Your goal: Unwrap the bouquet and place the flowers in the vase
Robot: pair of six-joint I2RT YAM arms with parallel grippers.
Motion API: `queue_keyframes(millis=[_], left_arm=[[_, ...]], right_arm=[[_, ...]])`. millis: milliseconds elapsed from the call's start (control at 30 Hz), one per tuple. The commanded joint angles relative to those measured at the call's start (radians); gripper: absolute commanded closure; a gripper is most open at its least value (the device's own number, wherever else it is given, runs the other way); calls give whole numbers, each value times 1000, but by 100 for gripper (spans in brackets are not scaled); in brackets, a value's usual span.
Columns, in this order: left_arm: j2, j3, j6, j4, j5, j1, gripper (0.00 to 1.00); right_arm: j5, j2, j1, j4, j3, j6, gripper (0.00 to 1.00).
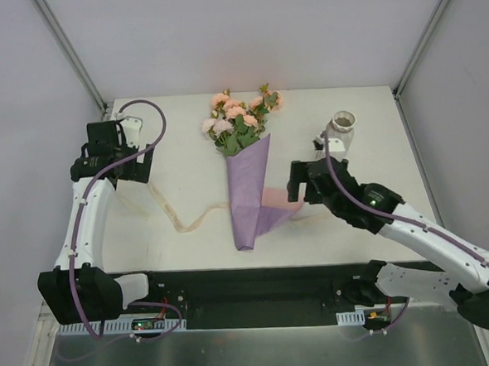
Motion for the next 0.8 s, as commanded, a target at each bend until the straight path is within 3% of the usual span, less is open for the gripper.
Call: queue_keyframes(millis=[0,100,167,333,500,767], left_arm=[[16,-33,-50,-58,123,11,1],[4,-70,-38,-61,133,9,1],[-8,-92,-26,-65,135,11,1],[-18,-121,-7,-70,147,9,1],[-5,-121,-6,-71,156,9,1],[7,-145,-4,-70,172,9,1]], right_arm=[[-256,110,77,218,-40,7,5],[-314,244,131,247,7,-65,9],[-209,342,253,206,87,-237,6],[-54,523,431,44,222,-488,0],[-78,624,519,-49,320,-600,0],[13,793,586,-121,346,-706,0]])
